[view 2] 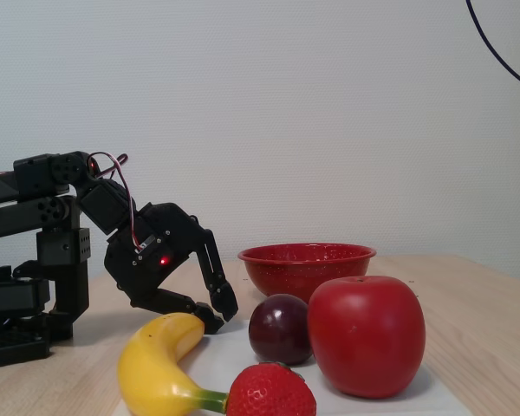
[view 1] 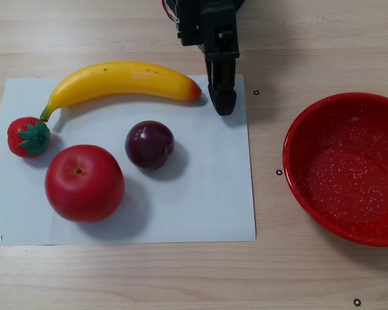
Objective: Grasp the banana and put it in the red bowl.
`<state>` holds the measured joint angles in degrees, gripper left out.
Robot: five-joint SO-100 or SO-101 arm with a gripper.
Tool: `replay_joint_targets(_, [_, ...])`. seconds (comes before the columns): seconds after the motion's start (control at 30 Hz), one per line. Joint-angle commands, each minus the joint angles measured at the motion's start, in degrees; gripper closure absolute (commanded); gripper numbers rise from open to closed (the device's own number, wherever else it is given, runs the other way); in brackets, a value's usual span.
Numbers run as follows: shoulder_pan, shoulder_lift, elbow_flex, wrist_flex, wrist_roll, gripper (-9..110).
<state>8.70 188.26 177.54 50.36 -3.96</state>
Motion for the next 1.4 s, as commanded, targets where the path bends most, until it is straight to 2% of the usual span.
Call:
replay_joint_targets(0.0, [0.7,-0.6,0.3,0.6,1.6,101])
replay_joint_targets(0.6, [-0.1,-2.0,-1.5,1.1,2.8,101])
replay_joint_targets(1.37, [-6.4,-22.7,-37.7,24.0,9.9,101])
